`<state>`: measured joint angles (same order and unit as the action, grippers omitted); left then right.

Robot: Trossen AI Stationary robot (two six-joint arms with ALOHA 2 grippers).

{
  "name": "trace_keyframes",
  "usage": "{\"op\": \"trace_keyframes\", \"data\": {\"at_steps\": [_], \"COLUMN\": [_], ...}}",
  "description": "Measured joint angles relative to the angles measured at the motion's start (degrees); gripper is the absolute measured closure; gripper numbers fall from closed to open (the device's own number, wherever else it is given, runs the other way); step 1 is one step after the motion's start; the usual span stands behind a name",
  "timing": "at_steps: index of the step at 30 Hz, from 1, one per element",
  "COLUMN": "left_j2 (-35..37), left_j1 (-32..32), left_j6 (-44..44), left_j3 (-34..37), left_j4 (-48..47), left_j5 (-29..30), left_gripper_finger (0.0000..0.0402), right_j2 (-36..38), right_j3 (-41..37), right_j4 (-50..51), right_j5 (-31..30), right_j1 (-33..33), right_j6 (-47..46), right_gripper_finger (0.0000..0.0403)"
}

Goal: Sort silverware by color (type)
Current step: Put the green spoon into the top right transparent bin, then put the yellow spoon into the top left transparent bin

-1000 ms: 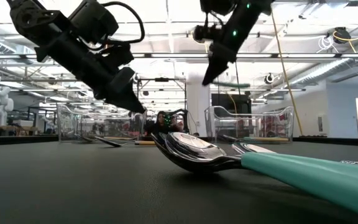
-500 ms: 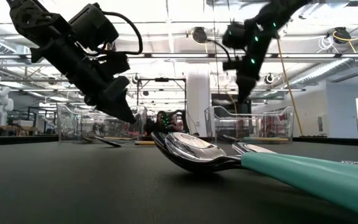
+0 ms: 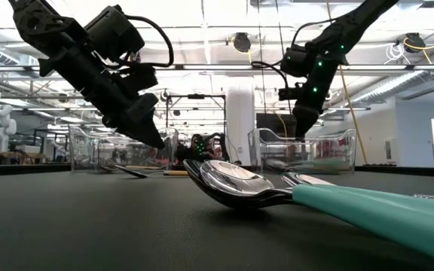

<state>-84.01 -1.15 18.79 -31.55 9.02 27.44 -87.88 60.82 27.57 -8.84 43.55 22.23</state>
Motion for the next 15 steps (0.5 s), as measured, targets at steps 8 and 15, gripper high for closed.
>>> {"op": "trace_keyframes", "data": {"at_steps": [8,15], "left_j2": [0.0,0.0], "left_j1": [0.0,-3.7], "left_j6": [-0.1,-7.9], "left_j3": [0.0,0.0], "left_j4": [0.0,1.0], "left_j5": [0.0,-5.5], "left_gripper_finger": [0.0233,0.0233], "right_j2": [0.0,1.4], "right_j3": [0.5,0.6], "right_j4": [0.1,-5.3], "right_j5": [-0.1,2.1], "right_j1": [-0.6,-6.9], "right_j6": [-6.3,-14.0], "right_gripper_finger": [0.0224,0.0220]}}
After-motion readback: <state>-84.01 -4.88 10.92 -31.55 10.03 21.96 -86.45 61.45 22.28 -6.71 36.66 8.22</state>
